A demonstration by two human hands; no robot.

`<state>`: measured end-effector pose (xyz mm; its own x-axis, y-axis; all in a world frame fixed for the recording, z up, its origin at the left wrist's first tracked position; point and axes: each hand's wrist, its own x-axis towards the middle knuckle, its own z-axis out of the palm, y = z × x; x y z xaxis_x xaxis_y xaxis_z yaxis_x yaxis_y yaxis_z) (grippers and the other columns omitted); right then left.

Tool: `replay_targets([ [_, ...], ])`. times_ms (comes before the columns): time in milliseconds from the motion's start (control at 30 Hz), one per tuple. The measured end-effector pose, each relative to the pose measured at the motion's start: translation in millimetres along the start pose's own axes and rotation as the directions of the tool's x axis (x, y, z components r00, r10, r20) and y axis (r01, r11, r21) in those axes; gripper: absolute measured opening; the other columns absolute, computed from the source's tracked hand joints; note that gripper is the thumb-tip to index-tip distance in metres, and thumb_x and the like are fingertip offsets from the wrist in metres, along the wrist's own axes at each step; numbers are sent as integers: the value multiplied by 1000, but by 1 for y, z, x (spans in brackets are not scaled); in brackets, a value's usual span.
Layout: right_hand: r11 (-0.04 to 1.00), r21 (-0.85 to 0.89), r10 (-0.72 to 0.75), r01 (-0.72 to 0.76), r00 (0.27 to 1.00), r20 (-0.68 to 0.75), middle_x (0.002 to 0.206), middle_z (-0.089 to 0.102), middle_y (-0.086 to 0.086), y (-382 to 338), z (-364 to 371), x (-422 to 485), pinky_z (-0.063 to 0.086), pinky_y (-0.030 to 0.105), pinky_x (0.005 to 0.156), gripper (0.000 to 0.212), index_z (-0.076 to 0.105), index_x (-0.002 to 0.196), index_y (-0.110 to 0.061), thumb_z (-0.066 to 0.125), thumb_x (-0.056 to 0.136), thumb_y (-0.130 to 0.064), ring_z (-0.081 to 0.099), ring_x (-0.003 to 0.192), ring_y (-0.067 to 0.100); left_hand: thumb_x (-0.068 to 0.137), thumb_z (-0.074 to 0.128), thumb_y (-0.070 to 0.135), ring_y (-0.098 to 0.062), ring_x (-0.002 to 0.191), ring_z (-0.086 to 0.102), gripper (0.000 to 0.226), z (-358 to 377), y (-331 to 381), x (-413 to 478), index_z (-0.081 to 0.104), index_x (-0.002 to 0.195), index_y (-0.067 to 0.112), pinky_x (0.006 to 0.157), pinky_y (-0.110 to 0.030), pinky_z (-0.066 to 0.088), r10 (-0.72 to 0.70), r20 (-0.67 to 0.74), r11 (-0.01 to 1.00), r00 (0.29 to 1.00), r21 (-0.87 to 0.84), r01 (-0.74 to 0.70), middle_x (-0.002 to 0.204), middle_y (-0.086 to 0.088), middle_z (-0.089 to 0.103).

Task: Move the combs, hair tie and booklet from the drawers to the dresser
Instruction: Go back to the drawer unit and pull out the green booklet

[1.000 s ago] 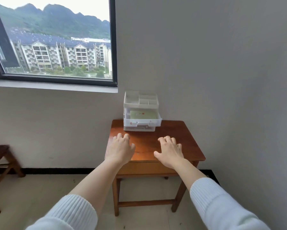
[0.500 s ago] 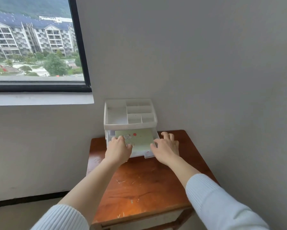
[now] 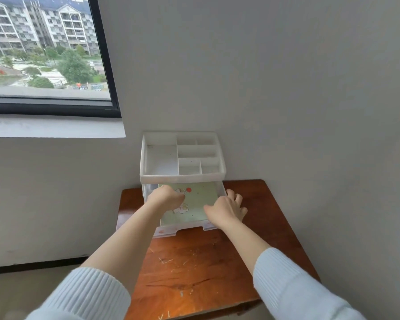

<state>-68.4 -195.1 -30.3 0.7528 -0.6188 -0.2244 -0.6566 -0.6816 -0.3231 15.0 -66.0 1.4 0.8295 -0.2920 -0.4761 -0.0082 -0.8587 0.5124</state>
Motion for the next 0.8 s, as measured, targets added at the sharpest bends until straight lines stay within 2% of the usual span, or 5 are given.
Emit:
replay_targets([
  [167, 999, 39, 17, -18, 1000, 7, 145, 30, 2, -2, 3, 2, 29, 44, 100, 46, 62, 116, -9, 51, 84, -41, 24, 131, 24, 90, 45, 35, -30, 100, 57, 35, 0, 9, 4, 55, 112, 11, 90, -35, 52, -75, 34, 997, 997, -17, 76, 113, -12, 60],
  [267, 999, 31, 12, -13, 1000, 12, 140, 33, 3, -3, 4, 2, 29, 44, 100, 45, 62, 114, -10, 51, 84, -42, 26, 129, 24, 90, 45, 39, -29, 109, 56, 48, 0, 8, 4, 50, 130, 13, 90, -38, 54, -95, 47, 994, 994, -54, 98, 128, -10, 57],
  [533, 999, 52, 8, -9, 1000, 19, 139, 31, 3, -5, 9, 2, 29, 43, 97, 43, 64, 110, -11, 50, 83, -41, 25, 128, 23, 88, 50, 36, -26, 100, 52, 46, 3, 8, 0, 52, 126, 10, 85, -34, 45, -88, 30, 978, 996, -189, 92, 114, -8, 59],
  [667, 999, 40, 4, -5, 1000, 17, 141, 29, 4, -5, 9, 3, 28, 44, 98, 44, 63, 111, -10, 50, 82, -41, 24, 129, 24, 87, 48, 38, -31, 111, 55, 47, 3, 5, 1, 54, 125, 12, 95, -39, 48, -77, -2, 982, 997, -174, 76, 122, -10, 61],
  [800, 999, 41, 5, -6, 1000, 9, 139, 31, 4, -6, 9, 4, 29, 43, 97, 45, 62, 113, -10, 50, 82, -41, 25, 127, 24, 85, 48, 36, -28, 104, 58, 43, 7, 3, 3, 58, 119, 12, 91, -39, 50, -67, -48, 979, 997, -197, 56, 117, -10, 64],
])
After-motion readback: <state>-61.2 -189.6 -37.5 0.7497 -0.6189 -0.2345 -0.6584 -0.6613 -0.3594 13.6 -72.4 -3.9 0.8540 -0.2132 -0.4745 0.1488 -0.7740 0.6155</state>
